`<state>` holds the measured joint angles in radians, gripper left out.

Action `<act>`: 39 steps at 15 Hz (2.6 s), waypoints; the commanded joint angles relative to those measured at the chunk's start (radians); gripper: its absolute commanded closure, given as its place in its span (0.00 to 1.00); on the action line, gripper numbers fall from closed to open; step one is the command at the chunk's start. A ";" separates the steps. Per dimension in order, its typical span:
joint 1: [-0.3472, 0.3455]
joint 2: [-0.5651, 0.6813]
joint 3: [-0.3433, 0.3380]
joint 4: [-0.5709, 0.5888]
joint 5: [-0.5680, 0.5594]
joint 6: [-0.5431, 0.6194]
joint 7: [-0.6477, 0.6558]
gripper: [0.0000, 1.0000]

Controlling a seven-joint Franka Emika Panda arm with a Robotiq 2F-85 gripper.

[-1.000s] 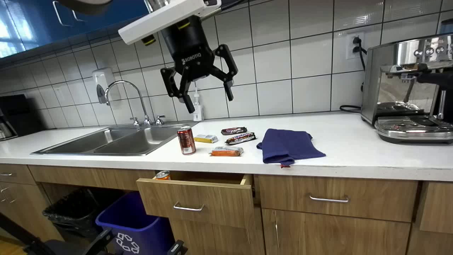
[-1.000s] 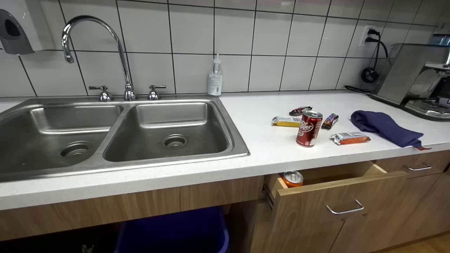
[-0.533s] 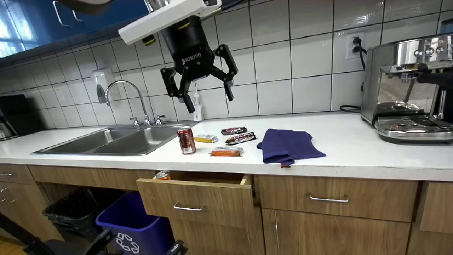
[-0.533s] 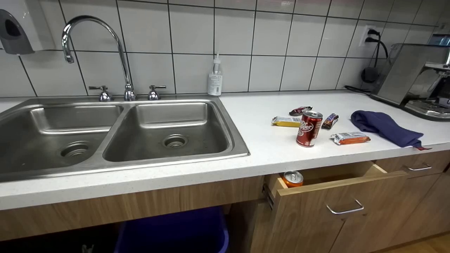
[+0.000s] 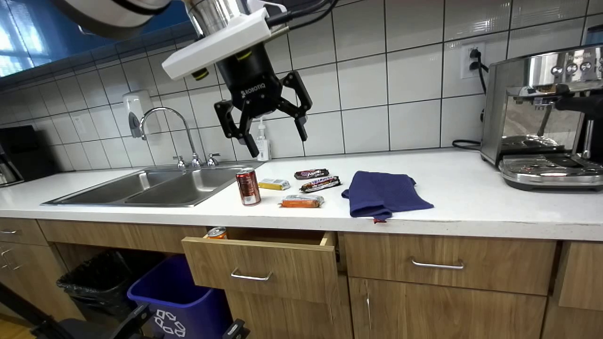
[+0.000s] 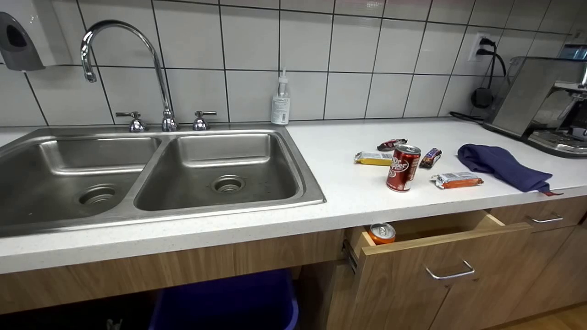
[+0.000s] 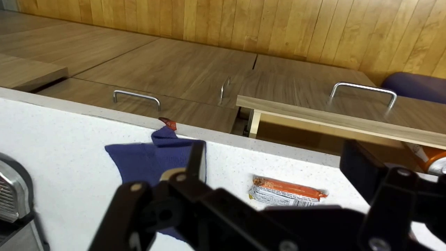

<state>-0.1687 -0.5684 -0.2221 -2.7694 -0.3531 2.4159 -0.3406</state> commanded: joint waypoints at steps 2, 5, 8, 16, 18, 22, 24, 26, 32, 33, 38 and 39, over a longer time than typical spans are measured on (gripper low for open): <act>-0.006 0.072 0.051 -0.014 0.002 0.119 0.079 0.00; -0.014 0.120 0.085 -0.014 0.000 0.166 0.143 0.00; -0.016 0.168 0.119 -0.014 0.002 0.204 0.223 0.00; -0.036 0.287 0.203 -0.014 -0.043 0.276 0.426 0.00; -0.047 0.321 0.223 -0.014 -0.073 0.302 0.481 0.00; -0.064 0.389 0.252 -0.014 -0.173 0.350 0.605 0.00; -0.068 0.423 0.260 -0.014 -0.240 0.368 0.673 0.00; -0.056 0.455 0.253 -0.014 -0.314 0.385 0.745 0.00; -0.041 0.526 0.243 -0.014 -0.490 0.445 0.902 0.00; -0.039 0.536 0.242 -0.012 -0.509 0.453 0.921 0.00; -0.027 0.602 0.238 0.017 -0.552 0.500 0.975 0.00; -0.024 0.614 0.237 0.023 -0.554 0.508 0.981 0.00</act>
<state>-0.1961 0.0010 0.0118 -2.7764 -0.8661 2.8956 0.5824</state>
